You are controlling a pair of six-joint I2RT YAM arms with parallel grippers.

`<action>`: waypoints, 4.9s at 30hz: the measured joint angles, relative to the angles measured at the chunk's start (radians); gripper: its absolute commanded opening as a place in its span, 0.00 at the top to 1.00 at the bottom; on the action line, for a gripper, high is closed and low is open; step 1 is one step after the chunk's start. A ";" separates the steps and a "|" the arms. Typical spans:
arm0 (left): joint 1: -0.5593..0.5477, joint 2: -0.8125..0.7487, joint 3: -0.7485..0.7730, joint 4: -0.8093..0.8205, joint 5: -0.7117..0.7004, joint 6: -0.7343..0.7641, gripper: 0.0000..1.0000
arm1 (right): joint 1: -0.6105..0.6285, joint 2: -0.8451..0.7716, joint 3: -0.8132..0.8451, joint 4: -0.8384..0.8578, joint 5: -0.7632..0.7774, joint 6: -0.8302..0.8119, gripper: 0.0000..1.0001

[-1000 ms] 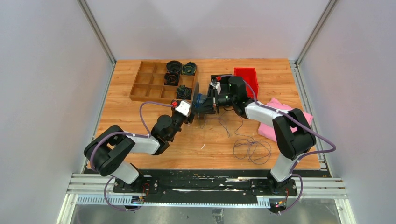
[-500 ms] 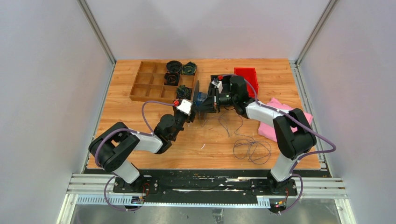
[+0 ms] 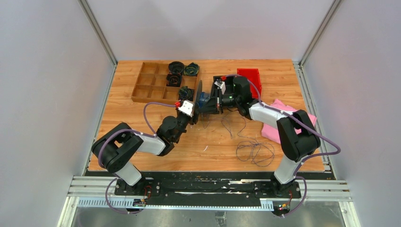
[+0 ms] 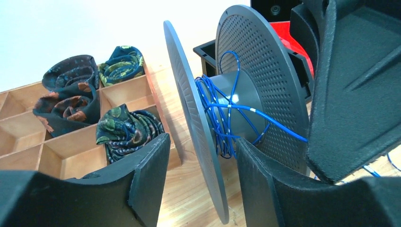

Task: Wrap the cables
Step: Adjust the cable at the center of the board.

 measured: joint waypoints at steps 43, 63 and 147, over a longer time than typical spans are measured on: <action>0.008 -0.092 -0.029 0.042 0.068 -0.012 1.00 | -0.048 0.029 0.313 -0.634 -0.044 -0.510 0.99; 0.047 -0.301 -0.185 -0.030 0.223 0.070 0.99 | -0.047 0.103 0.560 -1.154 -0.034 -0.961 0.99; 0.218 -0.314 0.666 -1.536 1.138 0.798 0.58 | 0.002 0.016 0.682 -1.518 -0.070 -1.309 0.99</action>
